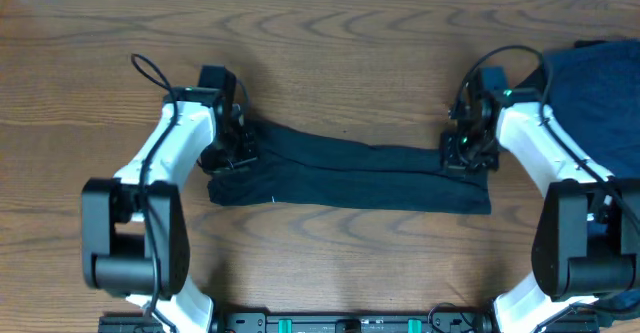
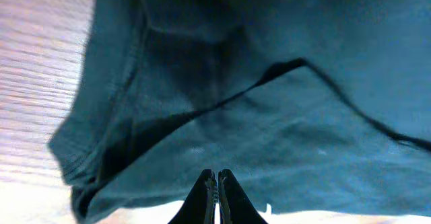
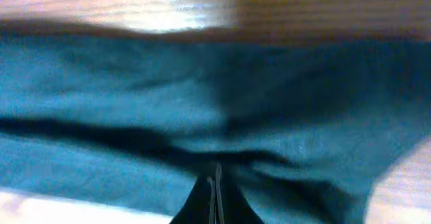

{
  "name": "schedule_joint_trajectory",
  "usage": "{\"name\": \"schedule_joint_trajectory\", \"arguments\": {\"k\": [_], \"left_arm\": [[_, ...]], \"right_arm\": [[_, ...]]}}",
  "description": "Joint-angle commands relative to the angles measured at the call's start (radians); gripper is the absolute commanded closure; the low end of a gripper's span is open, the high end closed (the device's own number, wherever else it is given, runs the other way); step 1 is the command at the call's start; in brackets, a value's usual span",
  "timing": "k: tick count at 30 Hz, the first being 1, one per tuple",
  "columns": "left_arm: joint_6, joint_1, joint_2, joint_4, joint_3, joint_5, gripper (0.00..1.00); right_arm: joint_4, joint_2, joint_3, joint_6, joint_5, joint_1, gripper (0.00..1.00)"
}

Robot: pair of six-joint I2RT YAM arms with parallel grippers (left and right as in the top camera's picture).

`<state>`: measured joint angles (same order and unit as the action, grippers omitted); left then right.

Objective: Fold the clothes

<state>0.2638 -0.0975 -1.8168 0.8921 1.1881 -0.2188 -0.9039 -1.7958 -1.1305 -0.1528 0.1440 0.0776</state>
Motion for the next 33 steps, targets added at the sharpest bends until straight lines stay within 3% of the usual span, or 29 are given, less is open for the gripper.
{"name": "schedule_joint_trajectory", "arguments": {"k": [1,17,23,33], "left_arm": [[0.0,0.002,-0.043,-0.001,-0.006,-0.005,0.94],[0.001,0.003,-0.242,-0.214,-0.006,0.064,0.94],[0.005,0.014,-0.247,-0.27,-0.001,0.206,0.94],[0.004,0.064,-0.224,-0.23,0.01,0.2,0.94]], "right_arm": [[0.061,0.017,0.071,-0.019,-0.032,0.015,0.98],[0.473,0.016,0.233,-0.019,-0.032,0.015,0.97],[0.557,0.016,0.233,-0.018,-0.032,0.015,0.97],[0.605,0.017,0.225,0.015,0.057,0.014,0.92]]}}
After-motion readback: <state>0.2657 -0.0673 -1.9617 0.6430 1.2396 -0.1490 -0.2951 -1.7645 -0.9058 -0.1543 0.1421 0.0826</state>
